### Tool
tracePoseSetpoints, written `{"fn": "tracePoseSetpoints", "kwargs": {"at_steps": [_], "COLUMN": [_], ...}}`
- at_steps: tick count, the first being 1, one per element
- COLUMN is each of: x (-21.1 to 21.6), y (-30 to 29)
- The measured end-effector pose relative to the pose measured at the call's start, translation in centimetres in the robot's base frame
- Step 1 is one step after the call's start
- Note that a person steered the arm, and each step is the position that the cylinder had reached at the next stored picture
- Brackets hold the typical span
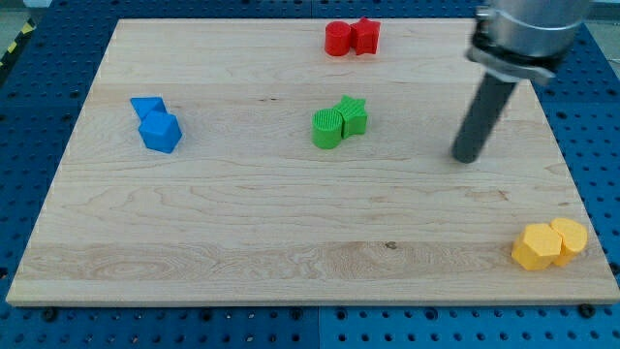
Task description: Separate the green blocks
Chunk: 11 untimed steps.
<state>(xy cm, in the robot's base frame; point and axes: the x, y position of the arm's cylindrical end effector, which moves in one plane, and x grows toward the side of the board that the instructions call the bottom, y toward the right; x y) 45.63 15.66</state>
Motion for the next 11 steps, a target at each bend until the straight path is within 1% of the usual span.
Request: {"fn": "tracePoseSetpoints", "kwargs": {"at_steps": [2,3,4,6,7,8,9,10,11], "x": [0.1,-0.9,-3.9,-4.5,-4.4,-4.3,-1.3,1.1,1.5], "y": [-16.0,-21.1,-20.9,-11.3,-10.1,-11.3,-8.3,-3.2,-2.3]}}
